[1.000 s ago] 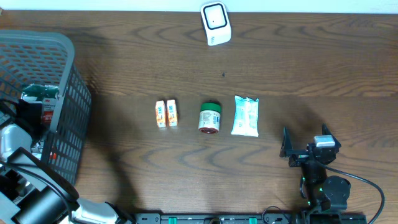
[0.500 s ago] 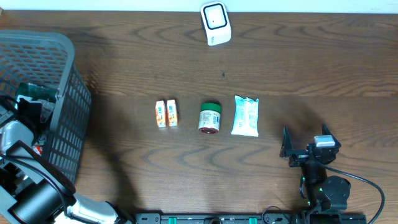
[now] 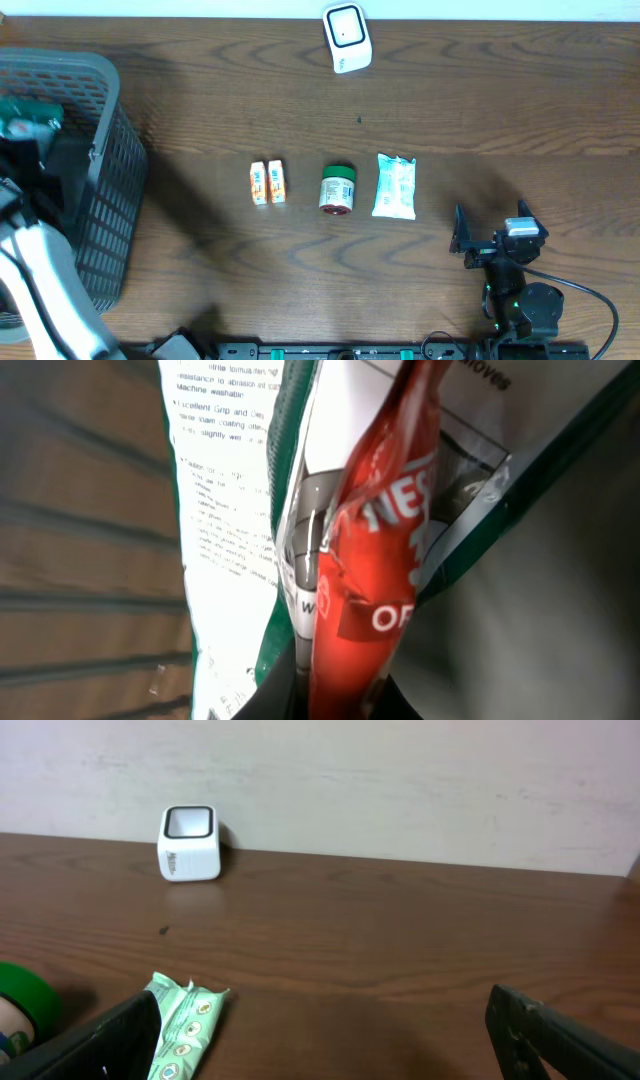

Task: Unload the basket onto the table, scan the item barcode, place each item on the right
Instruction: 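Lift the gloves pack out of the basket with the left gripper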

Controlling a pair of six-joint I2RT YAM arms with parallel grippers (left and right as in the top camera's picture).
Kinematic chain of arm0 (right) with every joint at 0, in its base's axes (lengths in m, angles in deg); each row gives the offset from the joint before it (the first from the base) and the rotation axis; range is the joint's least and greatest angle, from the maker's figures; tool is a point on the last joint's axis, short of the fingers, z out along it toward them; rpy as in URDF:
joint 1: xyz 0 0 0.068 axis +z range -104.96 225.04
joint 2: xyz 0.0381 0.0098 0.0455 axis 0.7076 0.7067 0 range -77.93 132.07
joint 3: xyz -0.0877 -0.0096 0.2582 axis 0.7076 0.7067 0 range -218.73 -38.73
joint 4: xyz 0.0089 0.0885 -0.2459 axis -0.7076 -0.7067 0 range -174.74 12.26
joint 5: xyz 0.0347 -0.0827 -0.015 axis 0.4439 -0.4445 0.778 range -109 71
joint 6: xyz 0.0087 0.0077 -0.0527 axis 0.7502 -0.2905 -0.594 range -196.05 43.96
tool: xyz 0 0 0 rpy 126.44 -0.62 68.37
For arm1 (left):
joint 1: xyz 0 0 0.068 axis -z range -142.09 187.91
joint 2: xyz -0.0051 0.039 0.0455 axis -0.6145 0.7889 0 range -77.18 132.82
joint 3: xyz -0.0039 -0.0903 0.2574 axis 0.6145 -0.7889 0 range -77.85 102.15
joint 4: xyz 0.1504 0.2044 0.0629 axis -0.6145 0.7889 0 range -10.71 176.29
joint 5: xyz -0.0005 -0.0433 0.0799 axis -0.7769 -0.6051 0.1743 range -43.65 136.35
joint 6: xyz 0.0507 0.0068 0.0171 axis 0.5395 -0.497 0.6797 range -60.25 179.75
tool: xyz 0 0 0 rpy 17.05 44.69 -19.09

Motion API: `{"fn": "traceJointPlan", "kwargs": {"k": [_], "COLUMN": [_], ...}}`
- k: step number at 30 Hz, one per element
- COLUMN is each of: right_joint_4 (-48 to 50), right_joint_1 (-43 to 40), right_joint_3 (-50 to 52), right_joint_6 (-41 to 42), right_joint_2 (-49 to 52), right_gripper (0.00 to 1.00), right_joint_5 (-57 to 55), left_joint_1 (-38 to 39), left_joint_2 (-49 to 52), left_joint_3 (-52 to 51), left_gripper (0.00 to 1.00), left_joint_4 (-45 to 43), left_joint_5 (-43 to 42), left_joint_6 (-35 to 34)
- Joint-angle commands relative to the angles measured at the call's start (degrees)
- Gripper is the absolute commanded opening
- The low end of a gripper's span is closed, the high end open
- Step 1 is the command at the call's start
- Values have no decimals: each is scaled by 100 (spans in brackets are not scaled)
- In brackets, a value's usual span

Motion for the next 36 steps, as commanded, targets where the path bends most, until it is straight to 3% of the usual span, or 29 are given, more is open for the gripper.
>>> {"fn": "traceJointPlan", "kwargs": {"k": [1,12,19,23,28,36], "right_joint_4": [-22,-22,-22,-22,-22,-22], "right_joint_1": [9,9,9,9,9,9], "right_joint_3": [7,7,7,7,7,7], "right_joint_6": [70,70,70,70,70,70], "right_joint_2": [-31,-31,-31,-31,-31,-31], "right_gripper": [99,99,99,99,99,99], "right_joint_5": [-7,-7,-7,-9,-7,-7], "left_joint_1": [247,446,1572,2822,4050,4496], "left_joint_2": [-181,-186,-179,-179,-22,855], "left_joint_3": [820,3005,5031,5702,5735,5733], "left_gripper": [7,7,7,7,7,7], "left_joint_4": [673,1676,2898,3842,4533,5294], "left_joint_5": [177,483,479,479,476,-358], "left_joint_6": [-149,2,-258,-973,-1961,-2922]}}
